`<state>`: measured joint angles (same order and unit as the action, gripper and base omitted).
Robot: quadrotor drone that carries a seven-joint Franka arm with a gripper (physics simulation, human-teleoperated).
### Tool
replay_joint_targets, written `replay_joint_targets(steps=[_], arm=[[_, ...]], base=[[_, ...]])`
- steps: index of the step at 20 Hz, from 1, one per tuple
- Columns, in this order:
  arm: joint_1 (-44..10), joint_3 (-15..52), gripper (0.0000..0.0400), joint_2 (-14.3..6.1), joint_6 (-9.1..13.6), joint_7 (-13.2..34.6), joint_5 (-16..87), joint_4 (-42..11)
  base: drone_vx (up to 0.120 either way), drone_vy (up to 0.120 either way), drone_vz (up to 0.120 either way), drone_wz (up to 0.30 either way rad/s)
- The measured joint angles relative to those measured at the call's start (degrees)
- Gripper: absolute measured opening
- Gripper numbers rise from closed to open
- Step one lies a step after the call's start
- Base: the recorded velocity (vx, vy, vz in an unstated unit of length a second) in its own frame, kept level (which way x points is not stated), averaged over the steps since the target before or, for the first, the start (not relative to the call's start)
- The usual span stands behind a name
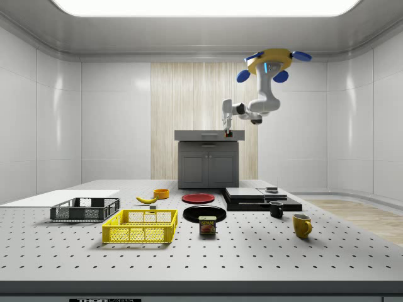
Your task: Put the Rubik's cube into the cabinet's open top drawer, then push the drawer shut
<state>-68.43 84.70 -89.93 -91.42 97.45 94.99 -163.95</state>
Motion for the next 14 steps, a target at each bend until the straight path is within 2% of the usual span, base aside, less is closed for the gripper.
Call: replay_joint_targets(steps=[14], arm=[[-0.1, 0.1, 0.0325, -0.7, -0.7, 0.0, -0.3, 0.0]], base=[[0.000, -0.120, 0.120, 0.000]])
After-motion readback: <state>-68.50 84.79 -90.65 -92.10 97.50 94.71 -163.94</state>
